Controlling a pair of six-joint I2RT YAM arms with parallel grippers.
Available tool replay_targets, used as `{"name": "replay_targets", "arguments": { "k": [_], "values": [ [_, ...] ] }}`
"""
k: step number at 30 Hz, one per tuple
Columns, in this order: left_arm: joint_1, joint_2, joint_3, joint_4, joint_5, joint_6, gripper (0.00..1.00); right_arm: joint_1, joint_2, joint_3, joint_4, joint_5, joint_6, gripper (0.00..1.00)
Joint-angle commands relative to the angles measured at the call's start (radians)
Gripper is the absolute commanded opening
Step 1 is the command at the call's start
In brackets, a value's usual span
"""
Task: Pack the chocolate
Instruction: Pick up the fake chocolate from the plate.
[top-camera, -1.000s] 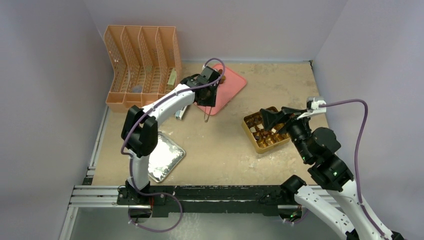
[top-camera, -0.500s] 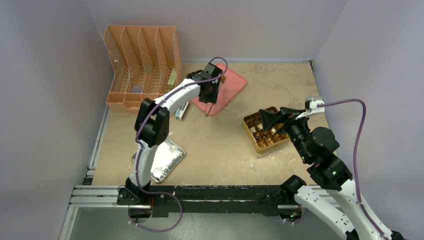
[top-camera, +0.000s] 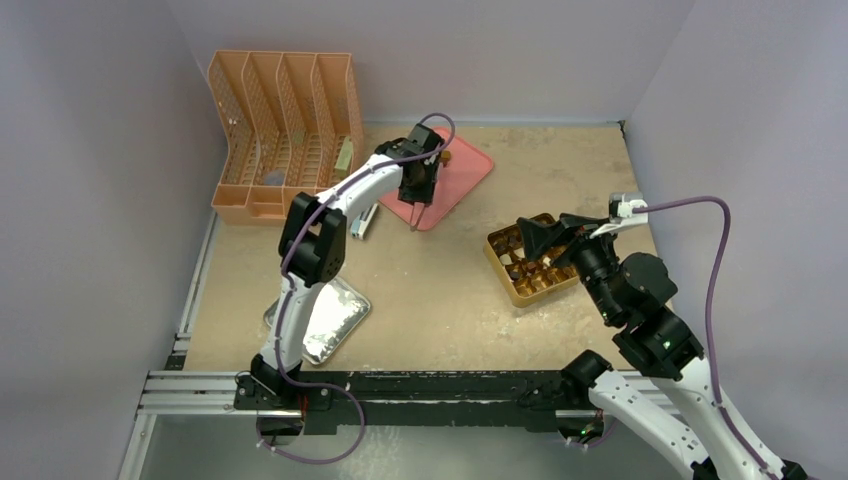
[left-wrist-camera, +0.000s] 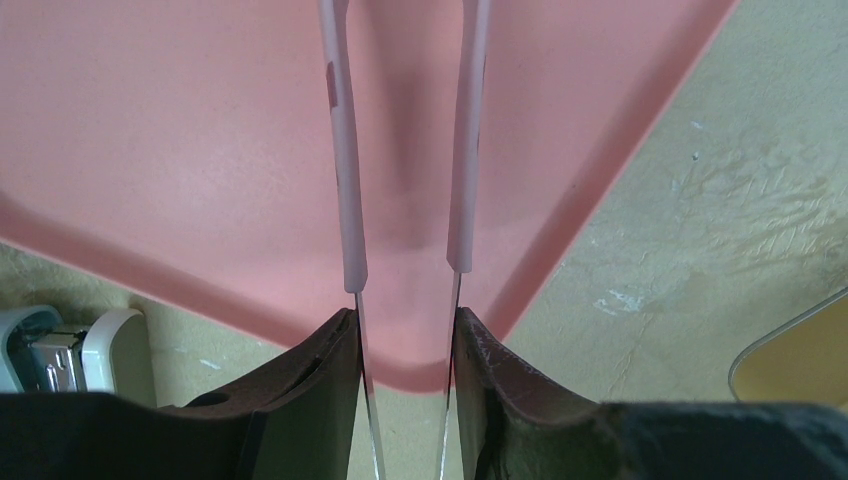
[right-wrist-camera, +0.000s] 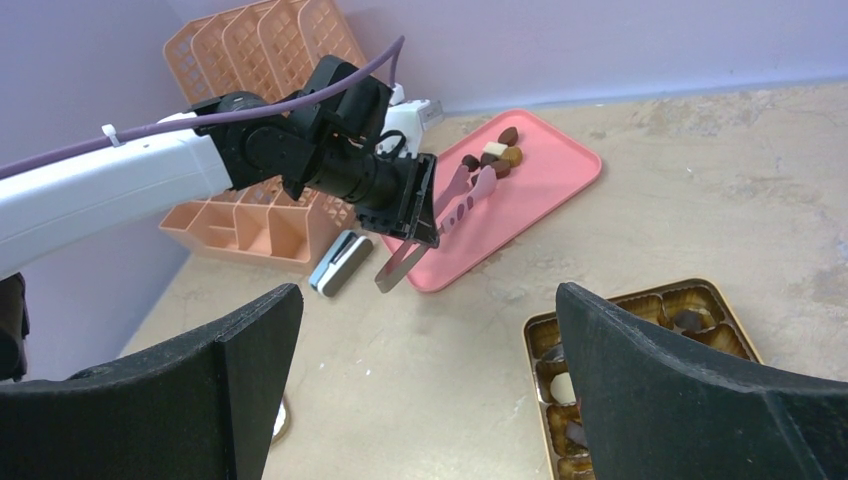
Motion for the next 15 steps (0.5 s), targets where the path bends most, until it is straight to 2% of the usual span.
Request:
{"name": "replay_targets", "arguments": {
  "k": [1, 15],
  "values": [
    [0.019, 0.021, 0.076, 0.025, 0.019, 0.002, 0.36, -0.002, 0.005, -0.001, 0.052, 0.022, -0.015, 0.99],
    [0.029, 0.014, 0.081, 0.016, 0.038, -0.004, 0.28, -0.002, -0.002, 0.0, 0.047, 0.028, -0.015, 0.99]
  ]
}}
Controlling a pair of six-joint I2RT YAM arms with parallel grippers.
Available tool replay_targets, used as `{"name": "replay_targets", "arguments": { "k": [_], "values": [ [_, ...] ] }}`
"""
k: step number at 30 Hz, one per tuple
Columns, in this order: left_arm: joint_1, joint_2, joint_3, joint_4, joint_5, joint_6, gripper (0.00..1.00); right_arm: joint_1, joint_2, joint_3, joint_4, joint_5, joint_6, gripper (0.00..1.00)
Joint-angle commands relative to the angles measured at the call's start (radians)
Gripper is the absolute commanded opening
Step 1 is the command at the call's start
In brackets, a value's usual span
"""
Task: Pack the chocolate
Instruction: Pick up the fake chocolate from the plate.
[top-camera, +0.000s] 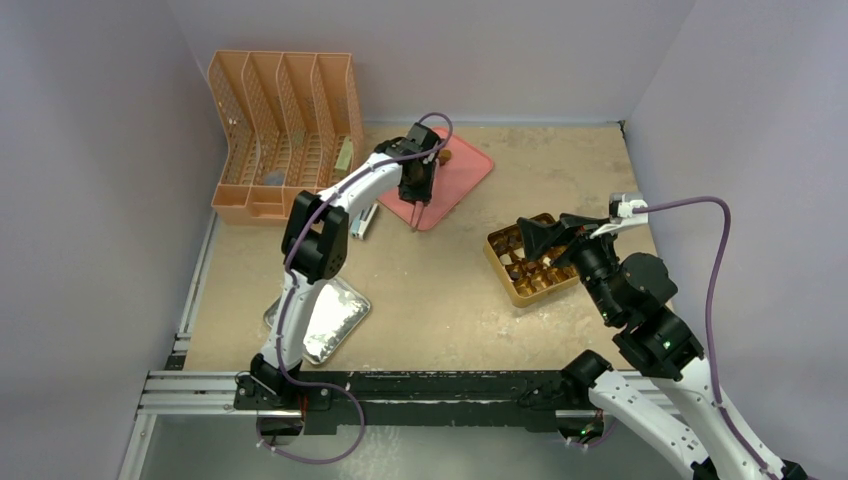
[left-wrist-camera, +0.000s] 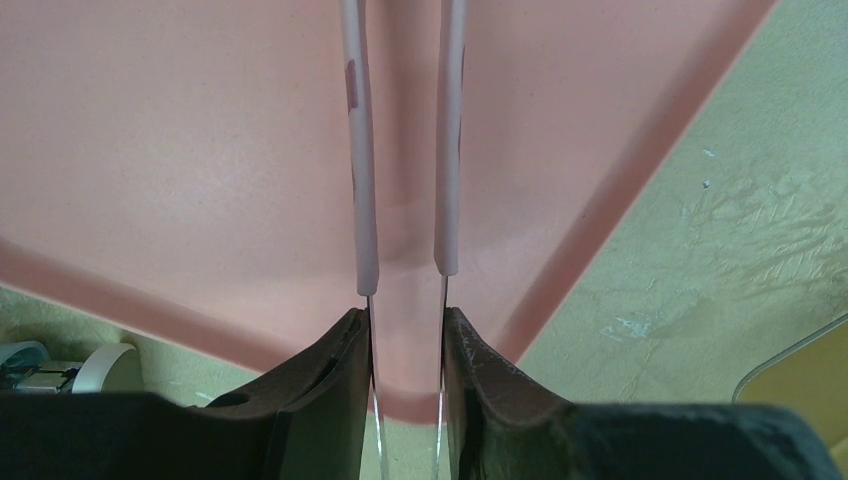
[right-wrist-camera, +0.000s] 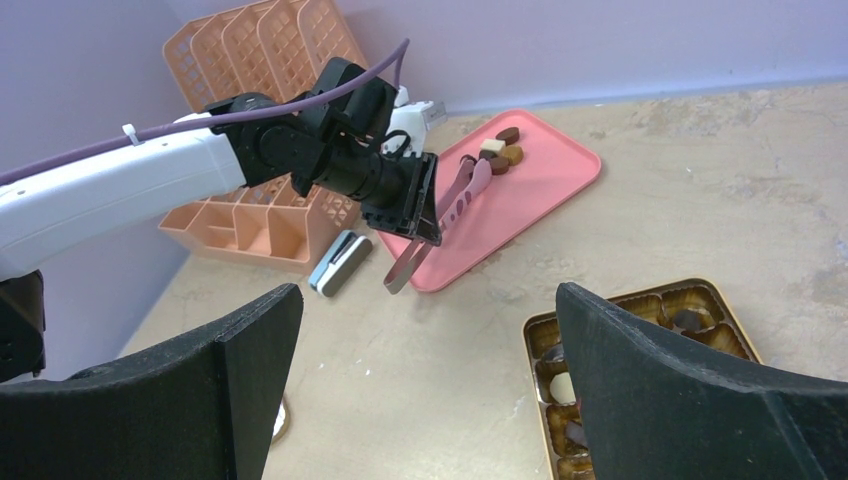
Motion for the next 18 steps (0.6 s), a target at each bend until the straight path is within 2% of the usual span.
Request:
{"name": "replay_targets", "arguments": {
  "k": [1, 12, 18],
  "values": [
    [0.007, -0.056, 0.019, 0.017, 0.01, -0.002, 0.28, -0.002, -0.003, -0.001, 0.048, 0.027, -0.014, 0.99],
    [0.006, -0.186, -0.089, 0.035, 0.026, -0.03, 0.27, -0.002, 0.01, 0.004, 0.058, 0.015, -0.011, 0.99],
    [0.006, -0.27, -0.155, 0.072, 0.083, -0.05, 0.26, -0.002, 0.012, 0.012, 0.059, 0.006, -0.011, 0.99]
  ]
}}
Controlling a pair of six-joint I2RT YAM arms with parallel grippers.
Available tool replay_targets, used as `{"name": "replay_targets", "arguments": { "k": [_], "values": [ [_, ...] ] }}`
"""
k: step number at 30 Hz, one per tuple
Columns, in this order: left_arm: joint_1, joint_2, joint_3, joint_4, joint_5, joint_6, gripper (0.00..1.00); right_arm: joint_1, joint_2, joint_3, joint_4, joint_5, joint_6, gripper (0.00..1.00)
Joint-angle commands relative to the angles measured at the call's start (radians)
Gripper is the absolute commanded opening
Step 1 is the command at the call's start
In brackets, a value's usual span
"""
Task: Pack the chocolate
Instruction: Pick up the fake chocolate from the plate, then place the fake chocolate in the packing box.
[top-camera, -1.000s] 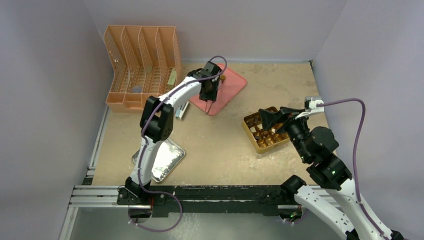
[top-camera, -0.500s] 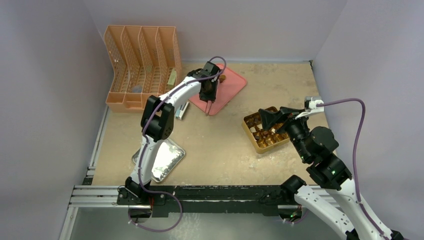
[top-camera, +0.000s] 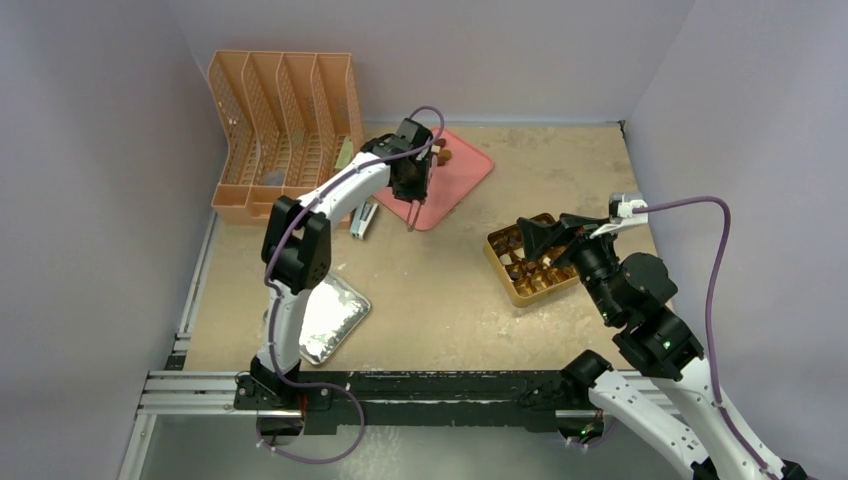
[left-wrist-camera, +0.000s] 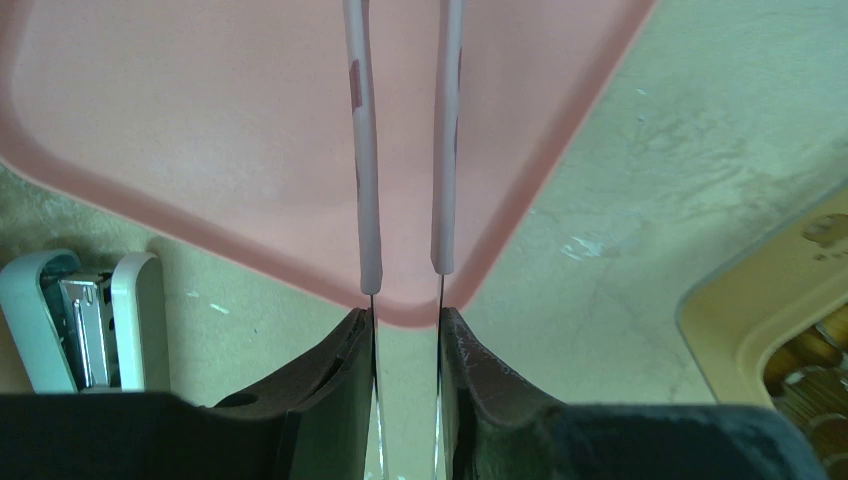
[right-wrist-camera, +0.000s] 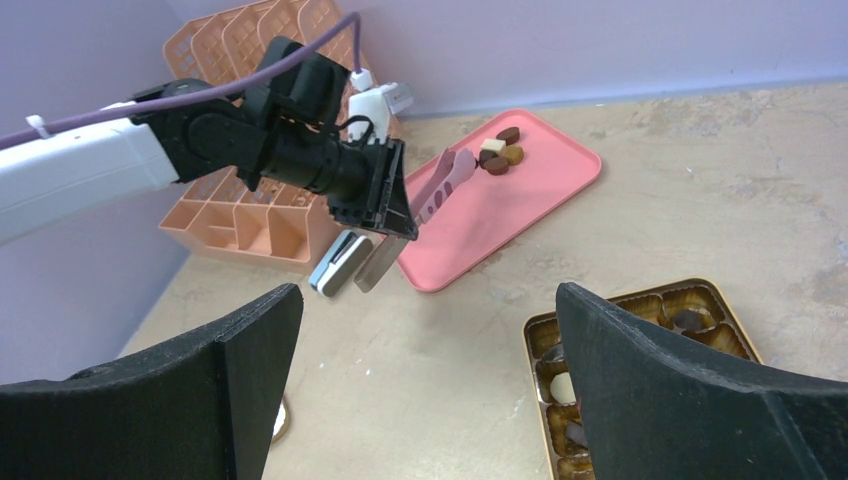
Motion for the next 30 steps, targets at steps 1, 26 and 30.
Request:
{"name": "replay_targets", "arguments": {
  "k": [1, 26, 30],
  "values": [
    [0.006, -0.122, -0.029, 0.068, 0.064, -0.029, 0.26, -0.002, 0.011, 0.014, 0.058, 0.008, -0.011, 0.99],
    [-0.217, -0.283, -0.173, 0.256, 0.3, -0.113, 0.27, -0.002, 0.031, 0.042, 0.063, -0.012, -0.001, 0.99],
    [-0.253, -0.282, -0.205, 0.312, 0.344, -0.139, 0.27, -0.002, 0.034, 0.048, 0.058, -0.012, -0.003, 0.99]
  ]
}}
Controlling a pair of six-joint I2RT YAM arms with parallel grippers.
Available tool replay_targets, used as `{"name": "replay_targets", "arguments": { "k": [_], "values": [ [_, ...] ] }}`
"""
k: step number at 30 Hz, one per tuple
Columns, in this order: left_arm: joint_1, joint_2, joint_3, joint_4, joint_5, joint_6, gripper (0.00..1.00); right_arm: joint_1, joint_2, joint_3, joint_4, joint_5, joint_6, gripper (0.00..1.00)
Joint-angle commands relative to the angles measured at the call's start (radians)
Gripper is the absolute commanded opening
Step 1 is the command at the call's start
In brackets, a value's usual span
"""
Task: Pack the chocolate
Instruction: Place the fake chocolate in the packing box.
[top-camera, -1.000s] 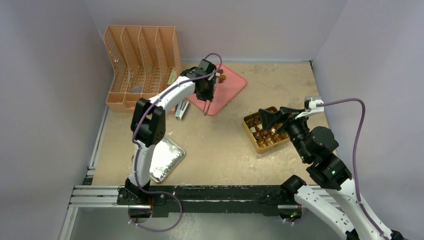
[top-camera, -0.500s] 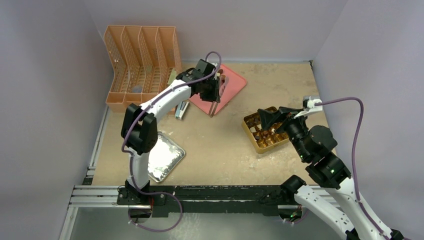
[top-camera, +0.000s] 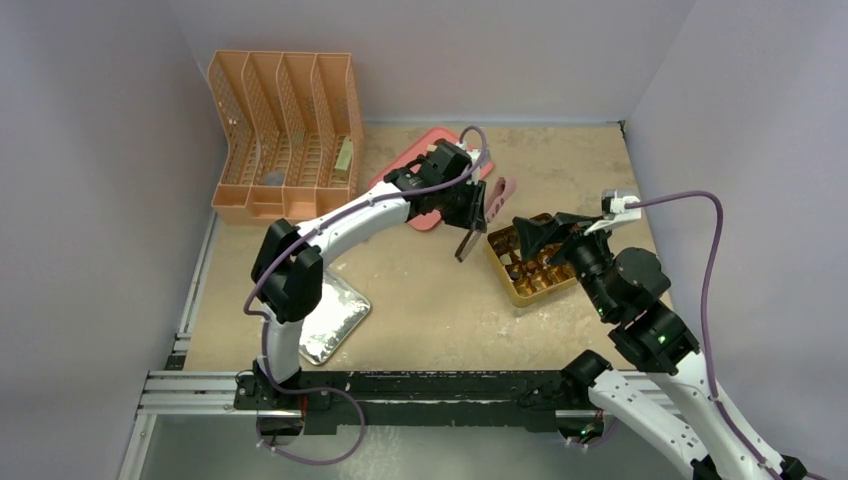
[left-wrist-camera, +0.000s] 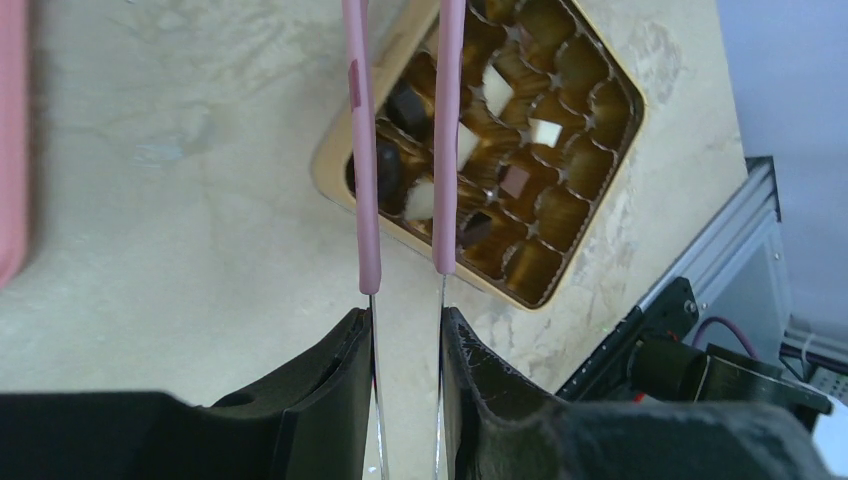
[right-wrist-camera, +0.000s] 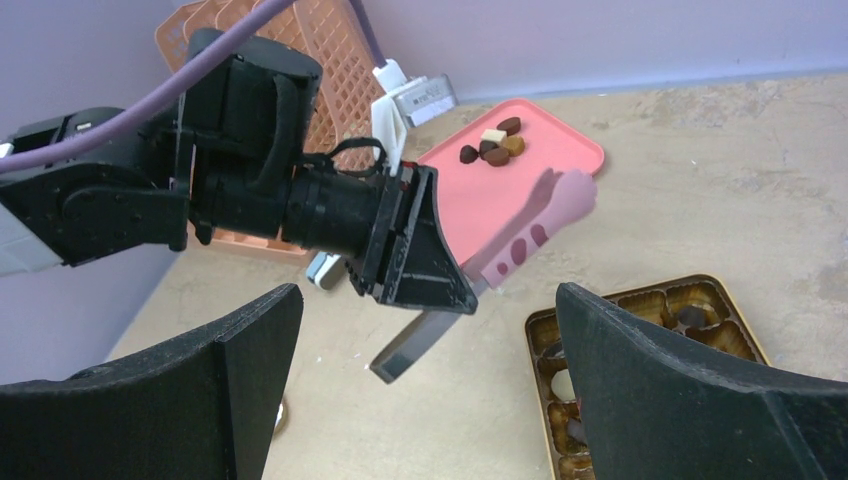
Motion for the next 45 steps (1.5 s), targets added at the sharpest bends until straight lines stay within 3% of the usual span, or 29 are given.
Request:
{"name": "replay_targets", "arguments": {
  "k": [1, 20, 45],
  "values": [
    [-0.031, -0.06, -0.025, 0.111, 0.068, -0.04, 0.27, -0.002, 0.007, 0.05, 0.05, -0.001, -0.006, 0.99],
    [-0.209, 0.077, -0.008, 0.263, 0.13, -0.133, 0.27, -0.001, -0.016, 0.054, 0.027, 0.011, -0.007, 0.99],
    [-0.251, 0.211, 0.06, 0.283, 0.161, -0.15, 0.33, -0.002, -0.022, 0.042, 0.035, 0.013, -0.006, 0.99]
  ]
}}
